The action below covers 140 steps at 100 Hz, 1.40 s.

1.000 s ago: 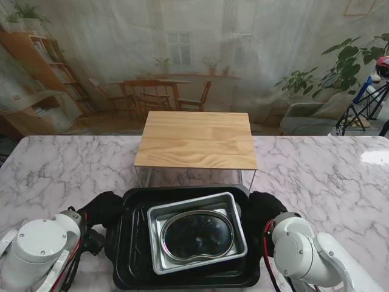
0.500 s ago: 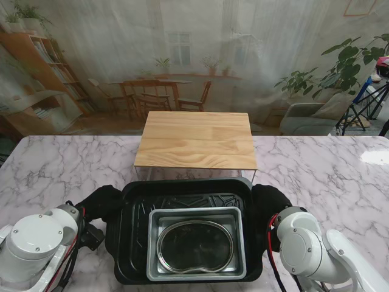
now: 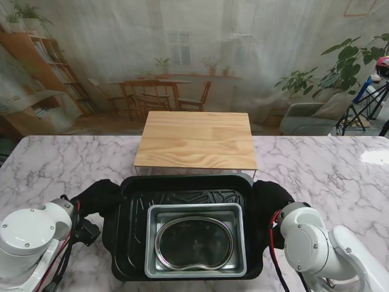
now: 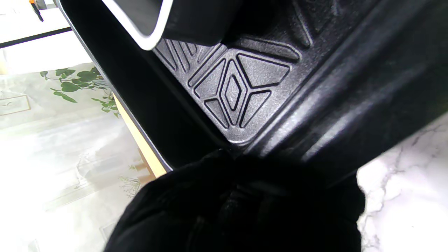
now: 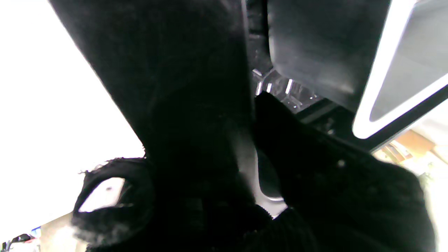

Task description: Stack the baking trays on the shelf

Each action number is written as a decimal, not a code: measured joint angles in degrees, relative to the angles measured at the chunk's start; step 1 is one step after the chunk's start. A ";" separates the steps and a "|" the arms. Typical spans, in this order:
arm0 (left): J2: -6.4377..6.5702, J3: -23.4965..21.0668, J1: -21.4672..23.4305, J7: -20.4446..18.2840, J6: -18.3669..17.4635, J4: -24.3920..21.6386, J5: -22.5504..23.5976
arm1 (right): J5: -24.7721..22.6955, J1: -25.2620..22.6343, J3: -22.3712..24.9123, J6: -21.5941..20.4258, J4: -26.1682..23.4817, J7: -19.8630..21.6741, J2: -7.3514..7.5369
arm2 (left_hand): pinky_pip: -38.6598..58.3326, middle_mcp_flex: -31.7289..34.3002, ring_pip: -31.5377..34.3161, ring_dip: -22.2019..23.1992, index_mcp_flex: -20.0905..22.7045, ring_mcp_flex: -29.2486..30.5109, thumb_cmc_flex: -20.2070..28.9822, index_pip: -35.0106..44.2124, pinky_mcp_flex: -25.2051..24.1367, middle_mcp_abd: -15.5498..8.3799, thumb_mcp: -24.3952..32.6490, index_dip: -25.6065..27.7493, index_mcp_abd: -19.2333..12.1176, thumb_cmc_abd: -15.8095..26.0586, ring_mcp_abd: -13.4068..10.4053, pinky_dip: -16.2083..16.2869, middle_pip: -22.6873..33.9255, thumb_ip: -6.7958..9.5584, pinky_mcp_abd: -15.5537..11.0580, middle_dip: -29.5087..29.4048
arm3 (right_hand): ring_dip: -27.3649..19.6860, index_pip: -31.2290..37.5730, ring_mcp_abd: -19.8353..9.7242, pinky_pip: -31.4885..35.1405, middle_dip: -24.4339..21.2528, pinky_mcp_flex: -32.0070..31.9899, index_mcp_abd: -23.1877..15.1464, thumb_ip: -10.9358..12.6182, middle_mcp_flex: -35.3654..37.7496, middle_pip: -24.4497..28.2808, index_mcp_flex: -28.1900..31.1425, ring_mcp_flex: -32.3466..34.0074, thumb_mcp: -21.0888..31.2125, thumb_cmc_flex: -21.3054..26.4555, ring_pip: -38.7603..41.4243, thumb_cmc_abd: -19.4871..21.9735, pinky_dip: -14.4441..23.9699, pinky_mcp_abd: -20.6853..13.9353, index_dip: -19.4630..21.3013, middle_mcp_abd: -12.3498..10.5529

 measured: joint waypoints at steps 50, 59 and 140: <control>0.43 -0.50 -5.58 -1.23 -0.22 1.03 -1.22 | 1.27 3.49 0.92 -0.61 -1.16 1.23 0.25 | 0.65 0.60 0.16 0.00 0.00 0.60 0.02 0.00 0.35 0.72 0.63 0.00 0.99 0.00 1.04 -0.01 0.00 0.00 1.51 0.23 | -0.30 -0.68 0.00 0.00 0.00 0.07 1.11 -0.05 -0.07 -0.69 0.00 0.04 -0.34 -0.59 -0.05 0.00 0.00 0.00 0.00 1.22; 0.51 0.17 -7.53 -1.29 -0.06 1.90 -1.21 | 1.27 4.57 1.08 -0.65 -1.06 1.73 0.24 | 0.65 0.65 0.16 0.00 0.00 0.62 0.02 0.00 0.35 0.72 0.63 0.00 1.02 0.00 1.06 -0.01 0.00 0.00 1.55 0.23 | -0.31 -0.68 0.00 0.00 0.00 0.10 1.32 -0.06 -0.07 -0.77 0.00 0.07 -0.55 -0.59 -0.05 0.00 0.00 0.00 0.00 1.44; -0.16 9.48 -27.40 2.30 4.12 13.70 -2.63 | 7.46 19.45 -2.27 1.15 7.77 -1.52 -0.37 | -2.78 0.80 0.18 0.00 0.43 0.67 0.60 0.00 0.14 0.94 0.66 0.04 0.83 -0.56 1.49 -0.41 0.01 0.00 2.33 0.28 | 1.94 -0.70 -0.01 0.01 0.00 0.70 1.76 -0.06 0.16 -0.78 0.19 0.92 0.36 0.67 0.25 -0.01 0.00 0.00 0.01 1.97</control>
